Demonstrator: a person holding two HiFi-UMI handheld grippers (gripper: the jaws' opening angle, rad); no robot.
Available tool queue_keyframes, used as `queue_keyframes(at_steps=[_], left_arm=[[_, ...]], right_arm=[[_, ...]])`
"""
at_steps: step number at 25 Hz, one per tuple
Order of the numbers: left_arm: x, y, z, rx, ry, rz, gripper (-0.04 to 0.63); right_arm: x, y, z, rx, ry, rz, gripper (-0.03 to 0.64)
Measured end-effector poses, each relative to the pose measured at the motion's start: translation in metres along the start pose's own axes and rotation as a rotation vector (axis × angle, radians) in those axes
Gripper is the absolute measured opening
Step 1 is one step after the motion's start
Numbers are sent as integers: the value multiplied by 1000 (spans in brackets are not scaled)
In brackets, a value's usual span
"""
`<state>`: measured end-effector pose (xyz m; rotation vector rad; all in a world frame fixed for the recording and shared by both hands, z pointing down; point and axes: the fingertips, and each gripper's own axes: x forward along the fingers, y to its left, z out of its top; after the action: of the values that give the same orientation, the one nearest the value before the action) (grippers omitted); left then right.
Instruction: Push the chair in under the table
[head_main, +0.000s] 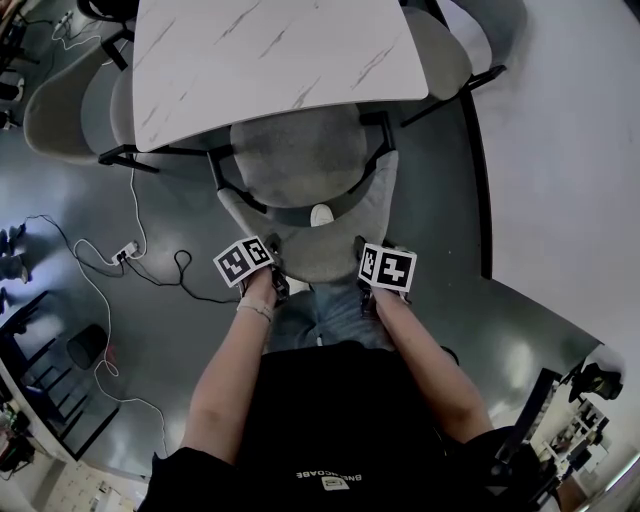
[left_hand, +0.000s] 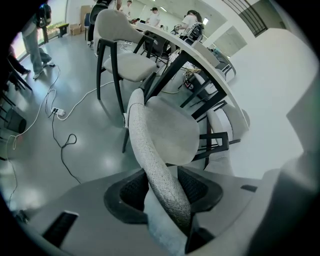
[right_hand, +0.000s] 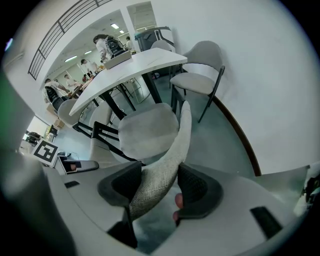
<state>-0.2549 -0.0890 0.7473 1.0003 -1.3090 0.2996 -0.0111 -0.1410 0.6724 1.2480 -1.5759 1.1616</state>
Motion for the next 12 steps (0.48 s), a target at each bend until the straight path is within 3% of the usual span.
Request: queue_keyframes(at_steps=[5, 12], left_arm=[[0, -2, 0, 5, -7, -4, 187], [1, -7, 1, -5, -31, -68, 189]], right_arm=[[0, -1, 1, 12, -2, -6, 238], [1, -6, -2, 35, -24, -20, 238]])
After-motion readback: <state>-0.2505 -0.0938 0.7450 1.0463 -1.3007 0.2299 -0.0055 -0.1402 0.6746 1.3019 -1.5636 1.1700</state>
